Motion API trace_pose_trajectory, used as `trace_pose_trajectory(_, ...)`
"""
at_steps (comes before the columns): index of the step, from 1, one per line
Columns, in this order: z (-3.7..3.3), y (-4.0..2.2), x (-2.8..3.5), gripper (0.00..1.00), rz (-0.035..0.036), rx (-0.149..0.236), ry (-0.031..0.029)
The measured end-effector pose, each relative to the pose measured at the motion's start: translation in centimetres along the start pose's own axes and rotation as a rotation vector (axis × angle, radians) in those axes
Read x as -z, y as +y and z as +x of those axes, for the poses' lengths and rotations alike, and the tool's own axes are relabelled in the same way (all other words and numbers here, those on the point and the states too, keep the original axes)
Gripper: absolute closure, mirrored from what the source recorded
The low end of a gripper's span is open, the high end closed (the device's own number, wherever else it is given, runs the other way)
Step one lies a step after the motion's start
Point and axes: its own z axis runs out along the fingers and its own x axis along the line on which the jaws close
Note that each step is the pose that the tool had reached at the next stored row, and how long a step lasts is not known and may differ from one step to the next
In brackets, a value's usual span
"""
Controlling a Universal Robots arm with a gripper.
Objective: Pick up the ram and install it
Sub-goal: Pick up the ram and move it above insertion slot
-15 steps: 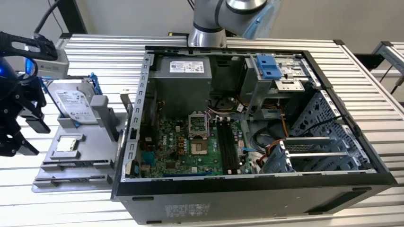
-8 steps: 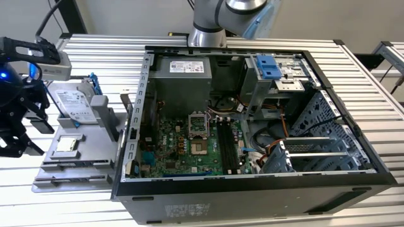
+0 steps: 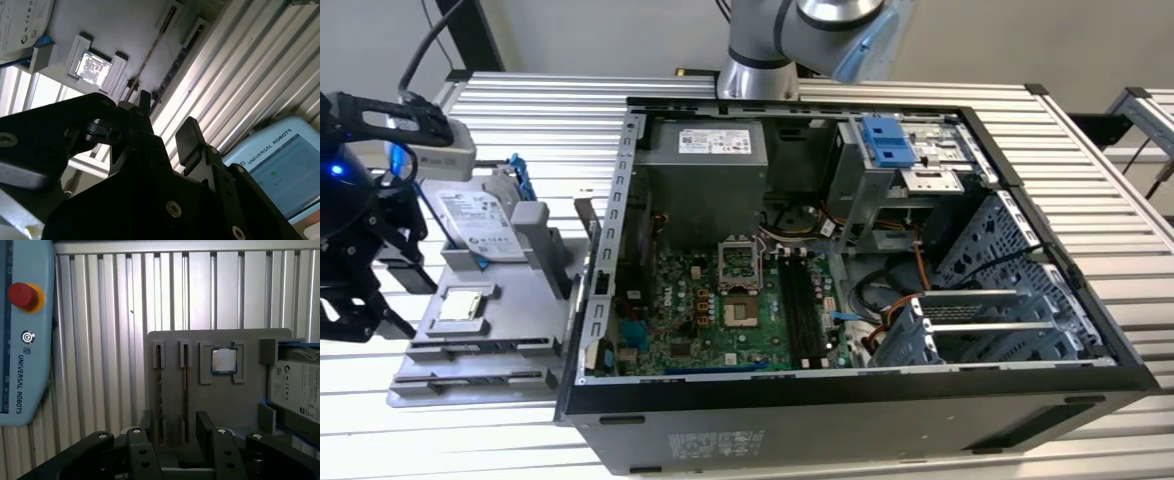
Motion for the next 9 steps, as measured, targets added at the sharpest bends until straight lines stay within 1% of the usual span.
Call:
trace_pose_trajectory(4, 0.0, 0.0, -0.06, 0.0, -0.0001, 0.0, 0.0001)
trace_pose_trajectory(9, 0.09, -0.02, -0.65, 0.0, 0.0, 0.0, 0.0001)
